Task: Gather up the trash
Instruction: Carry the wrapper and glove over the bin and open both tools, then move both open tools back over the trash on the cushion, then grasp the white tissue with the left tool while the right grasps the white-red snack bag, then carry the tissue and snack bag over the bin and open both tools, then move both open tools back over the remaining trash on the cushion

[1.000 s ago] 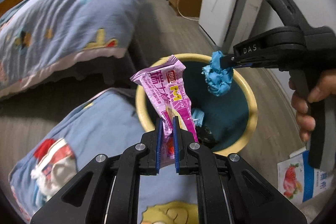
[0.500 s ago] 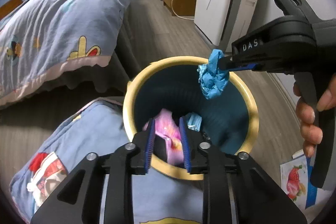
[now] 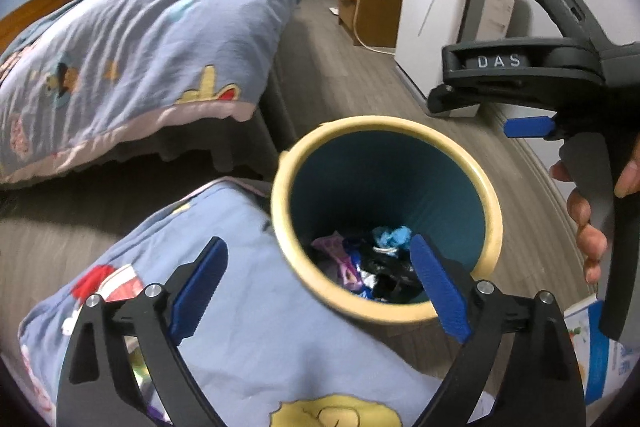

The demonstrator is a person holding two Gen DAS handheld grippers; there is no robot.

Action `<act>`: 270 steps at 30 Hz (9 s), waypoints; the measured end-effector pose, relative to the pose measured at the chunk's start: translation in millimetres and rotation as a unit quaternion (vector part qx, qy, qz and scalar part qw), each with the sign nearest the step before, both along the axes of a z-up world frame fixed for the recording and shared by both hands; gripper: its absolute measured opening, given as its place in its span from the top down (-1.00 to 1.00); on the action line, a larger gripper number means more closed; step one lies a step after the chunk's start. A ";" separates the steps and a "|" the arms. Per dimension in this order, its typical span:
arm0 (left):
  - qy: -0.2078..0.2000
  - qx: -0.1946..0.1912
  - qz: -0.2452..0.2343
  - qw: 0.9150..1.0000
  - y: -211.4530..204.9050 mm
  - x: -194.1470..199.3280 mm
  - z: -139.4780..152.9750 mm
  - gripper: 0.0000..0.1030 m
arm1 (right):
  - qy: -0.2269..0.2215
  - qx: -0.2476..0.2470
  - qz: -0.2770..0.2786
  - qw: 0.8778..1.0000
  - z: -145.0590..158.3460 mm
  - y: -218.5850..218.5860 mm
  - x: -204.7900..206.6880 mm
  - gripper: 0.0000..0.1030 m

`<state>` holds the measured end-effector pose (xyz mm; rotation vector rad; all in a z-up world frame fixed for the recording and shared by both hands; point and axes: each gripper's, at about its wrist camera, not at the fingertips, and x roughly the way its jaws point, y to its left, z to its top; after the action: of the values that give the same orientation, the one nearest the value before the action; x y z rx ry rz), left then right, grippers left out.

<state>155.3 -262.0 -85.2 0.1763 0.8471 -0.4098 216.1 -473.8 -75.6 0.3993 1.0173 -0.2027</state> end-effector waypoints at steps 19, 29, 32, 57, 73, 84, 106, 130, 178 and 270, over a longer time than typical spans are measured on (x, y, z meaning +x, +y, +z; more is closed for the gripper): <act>-0.049 0.057 0.116 0.990 177.0 -68.3 77.9 -0.83 | -0.023 -0.010 0.068 0.997 31.3 84.8 -21.1 -0.89; -0.035 0.032 0.226 0.973 283.7 -109.5 69.9 -0.85 | -0.030 -0.024 0.145 0.989 38.2 173.9 -29.9 -0.89; -0.019 0.026 0.246 0.969 304.6 -109.3 55.1 -0.85 | -0.022 -0.032 0.167 0.985 32.2 200.0 -30.4 -0.89; 0.116 0.042 0.286 0.950 370.5 -76.7 -44.1 -0.85 | 0.046 -0.062 0.242 0.967 -53.2 322.6 -1.8 -0.89; 0.202 0.052 0.258 0.943 373.9 -65.4 -82.0 -0.34 | 0.098 0.020 0.215 0.972 -92.3 322.2 14.5 -0.53; 0.218 0.047 0.221 0.949 361.6 -67.2 -86.2 0.23 | 0.117 0.077 0.211 0.967 -104.2 324.6 12.5 -0.01; 0.163 0.050 0.223 0.960 330.8 -73.9 -40.9 0.56 | 0.078 0.042 0.202 0.975 -64.5 287.6 -3.4 0.02; 0.056 -0.013 0.126 0.990 193.2 -53.5 33.0 0.56 | 0.019 0.024 0.188 0.982 -9.0 170.9 -59.0 0.02; 0.027 -0.009 -0.009 1.000 -13.0 -15.4 15.0 0.56 | 0.030 0.055 0.013 0.998 -26.6 -6.4 -42.4 0.01; 0.108 0.098 0.101 0.984 225.8 -89.0 -42.9 -0.26 | 0.104 0.026 0.156 0.982 -50.6 254.3 -76.3 -0.88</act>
<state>66.3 -36.2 -128.1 0.2275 1.1097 -0.1560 139.8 -219.5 -126.2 0.2641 1.2772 0.0658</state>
